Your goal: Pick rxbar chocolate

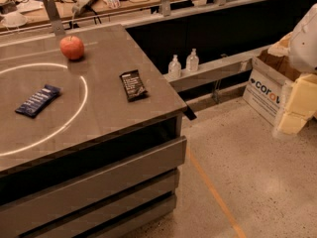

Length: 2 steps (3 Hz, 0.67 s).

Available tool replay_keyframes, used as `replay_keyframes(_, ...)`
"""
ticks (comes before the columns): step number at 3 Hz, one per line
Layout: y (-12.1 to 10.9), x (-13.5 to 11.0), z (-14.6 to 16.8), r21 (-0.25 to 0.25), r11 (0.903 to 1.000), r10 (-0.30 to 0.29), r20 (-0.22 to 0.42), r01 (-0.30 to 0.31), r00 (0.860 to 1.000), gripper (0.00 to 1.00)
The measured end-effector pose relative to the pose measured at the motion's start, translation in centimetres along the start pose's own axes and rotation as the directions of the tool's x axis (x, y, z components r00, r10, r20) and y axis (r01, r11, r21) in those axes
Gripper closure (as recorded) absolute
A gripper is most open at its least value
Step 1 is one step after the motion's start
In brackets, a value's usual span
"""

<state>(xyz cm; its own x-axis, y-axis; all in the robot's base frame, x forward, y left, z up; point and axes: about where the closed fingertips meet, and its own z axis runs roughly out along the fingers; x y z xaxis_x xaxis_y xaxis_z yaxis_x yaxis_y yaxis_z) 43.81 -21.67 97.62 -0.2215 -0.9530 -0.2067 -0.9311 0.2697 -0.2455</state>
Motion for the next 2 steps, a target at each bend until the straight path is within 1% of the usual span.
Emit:
replay_keyframes(1, 0.0, 0.0, 0.0, 0.000, 1.0000, 0.000, 0.000, 0.000, 1.000, 0.00)
replay_keyframes(2, 0.2, -1.3, 0.4, 0.004, 0.9999, 0.014, 0.079, -0.014, 0.997, 0.00)
